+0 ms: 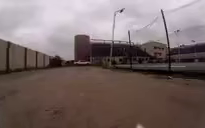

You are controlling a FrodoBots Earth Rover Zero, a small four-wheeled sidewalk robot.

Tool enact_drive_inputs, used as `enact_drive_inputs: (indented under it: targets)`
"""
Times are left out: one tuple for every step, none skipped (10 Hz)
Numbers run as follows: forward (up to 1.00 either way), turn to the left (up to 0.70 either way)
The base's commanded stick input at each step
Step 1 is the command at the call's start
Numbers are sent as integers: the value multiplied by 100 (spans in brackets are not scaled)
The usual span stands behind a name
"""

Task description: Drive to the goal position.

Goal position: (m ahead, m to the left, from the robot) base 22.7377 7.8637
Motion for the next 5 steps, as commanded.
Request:
enact_drive_inputs:
  targets:
    - [70, -25]
    - [70, -21]
    - [70, 0]
    - [70, 0]
    - [70, 0]
